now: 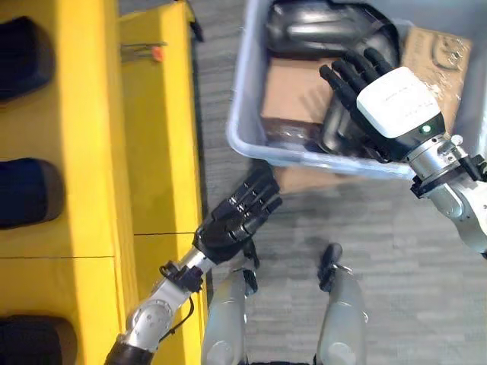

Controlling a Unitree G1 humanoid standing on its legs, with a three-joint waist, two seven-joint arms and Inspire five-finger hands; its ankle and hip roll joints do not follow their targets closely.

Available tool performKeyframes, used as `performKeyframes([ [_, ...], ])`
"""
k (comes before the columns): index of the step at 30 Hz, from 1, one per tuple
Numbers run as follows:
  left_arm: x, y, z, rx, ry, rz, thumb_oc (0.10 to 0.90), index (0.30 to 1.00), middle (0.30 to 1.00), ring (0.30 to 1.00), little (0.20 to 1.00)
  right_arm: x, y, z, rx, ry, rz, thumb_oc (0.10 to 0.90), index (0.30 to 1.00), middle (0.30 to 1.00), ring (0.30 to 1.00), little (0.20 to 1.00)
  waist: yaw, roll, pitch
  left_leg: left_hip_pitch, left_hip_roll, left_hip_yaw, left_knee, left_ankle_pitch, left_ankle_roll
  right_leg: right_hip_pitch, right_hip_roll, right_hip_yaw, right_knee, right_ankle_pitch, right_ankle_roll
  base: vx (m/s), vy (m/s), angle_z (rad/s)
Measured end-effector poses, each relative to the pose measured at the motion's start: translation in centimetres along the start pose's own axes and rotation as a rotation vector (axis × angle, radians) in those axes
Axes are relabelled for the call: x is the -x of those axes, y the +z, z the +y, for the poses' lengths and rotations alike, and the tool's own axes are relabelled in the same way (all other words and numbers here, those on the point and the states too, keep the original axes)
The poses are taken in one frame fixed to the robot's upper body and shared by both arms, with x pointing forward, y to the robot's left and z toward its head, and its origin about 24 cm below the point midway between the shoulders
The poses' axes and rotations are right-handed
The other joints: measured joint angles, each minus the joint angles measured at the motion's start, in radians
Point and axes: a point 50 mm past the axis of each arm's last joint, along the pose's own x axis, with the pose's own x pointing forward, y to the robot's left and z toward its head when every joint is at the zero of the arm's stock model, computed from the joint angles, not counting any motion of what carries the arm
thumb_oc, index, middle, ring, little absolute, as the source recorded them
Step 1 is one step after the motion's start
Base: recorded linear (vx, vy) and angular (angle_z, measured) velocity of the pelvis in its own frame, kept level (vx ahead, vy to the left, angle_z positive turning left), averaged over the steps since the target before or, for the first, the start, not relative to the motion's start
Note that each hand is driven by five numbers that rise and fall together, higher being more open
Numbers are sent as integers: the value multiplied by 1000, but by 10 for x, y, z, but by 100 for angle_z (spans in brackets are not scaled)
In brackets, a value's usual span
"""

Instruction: Move parts from the plastic box to the shelf.

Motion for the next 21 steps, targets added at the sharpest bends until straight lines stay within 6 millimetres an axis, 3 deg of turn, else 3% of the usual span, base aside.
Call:
performKeyframes([
  [1,-1,6,-1,-27,10,9,900,1000,1000,1000,1000,14,7,15,-56,42,2,900,1000,1000,1000,1000,4,-1,0,14,0,8,109,-69,38,65,-17,10,40,7,-7,356,-69,55],
  [2,-2,9,-2,-40,14,1,900,1000,1000,1000,1000,20,9,23,-81,68,10,900,1000,1000,1000,1000,5,-6,-1,34,-1,19,132,-111,51,76,-25,34,85,21,-19,297,-170,53],
  [3,-2,10,-3,-43,14,-2,900,1000,1000,1000,1000,21,10,25,-88,74,14,900,1000,1000,1000,1000,7,-11,0,39,-3,14,140,-123,53,77,-27,45,105,29,-20,72,-169,32],
  [4,-3,12,-2,-54,20,-10,900,1000,1000,1000,1000,26,11,33,-108,98,23,900,1000,1000,1000,1000,6,-21,0,50,-18,-8,153,-134,59,36,-25,106,188,45,-18,62,-263,32],
  [5,-3,17,-2,-83,27,-25,900,1000,1000,1000,1000,27,15,34,-123,99,-1,900,1000,1000,1000,1000,17,-37,-1,46,-23,-18,118,-122,66,-68,61,175,236,-32,1,56,-375,33],
  [6,-2,18,-2,-88,32,-29,900,1000,1000,1000,1000,27,17,33,-123,94,-13,900,1000,1000,1000,1000,16,-36,-1,43,-24,-23,103,-115,69,-82,86,170,205,-40,4,57,-533,34],
  [8,2,18,1,-101,52,-25,900,1000,1000,1000,1000,25,18,25,-106,75,-43,900,1000,1000,1000,1000,11,-51,1,35,-52,-41,38,-93,23,-116,123,144,-40,-32,29,1,-583,35],
  [9,2,16,0,-104,57,-23,900,1000,1000,1000,1000,23,17,18,-92,54,-50,900,1000,1000,1000,1000,-1,-53,0,16,-75,-71,11,-78,9,-133,132,159,-199,5,81,64,-581,64],
  [10,2,16,-1,-116,57,-29,900,1000,1000,1000,1000,21,16,11,-93,21,-39,900,1000,1000,1000,1000,-25,-51,0,-16,-87,-94,-3,-59,13,-145,147,185,-319,70,107,105,-573,100],
  [11,1,15,-2,-120,63,-23,900,1000,1000,1000,1000,19,15,7,-113,-3,-21,900,1000,1000,1000,1000,-50,-51,1,-50,-96,-124,-1,-46,30,-150,156,231,-399,127,93,109,-578,107],
  [13,-4,12,2,-112,71,-4,900,1000,1000,1000,1000,21,9,13,-138,24,29,900,1000,1000,1000,1000,-45,-66,4,-57,-114,-190,-2,-33,18,-75,157,217,-483,177,64,25,-434,95],
  [15,-3,17,1,-143,71,10,900,1000,1000,1000,1000,23,5,17,-152,43,57,900,1000,1000,1000,1000,-35,-87,3,-59,-119,-222,2,-24,15,0,163,146,-457,250,49,3,-184,71],
  [16,0,19,2,-151,78,12,900,1000,1000,1000,1000,20,2,14,-144,32,70,900,1000,1000,1000,1000,-15,-88,3,-70,-101,-212,-12,-15,2,-22,174,132,-432,269,81,-58,-57,50],
  [19,2,16,4,-150,96,36,900,1000,1000,1000,1000,9,-4,-1,-146,-7,87,900,1000,1000,1000,1000,-21,-89,4,-23,-78,-158,-175,62,-7,-87,184,131,-368,234,49,-30,4,5],
  [21,5,14,2,-139,95,48,900,1000,1000,1000,1000,9,-7,0,-150,9,109,900,1000,1000,1000,1000,-66,-88,3,25,-80,-119,-270,96,-17,-97,187,154,-383,226,36,35,54,-38],
])
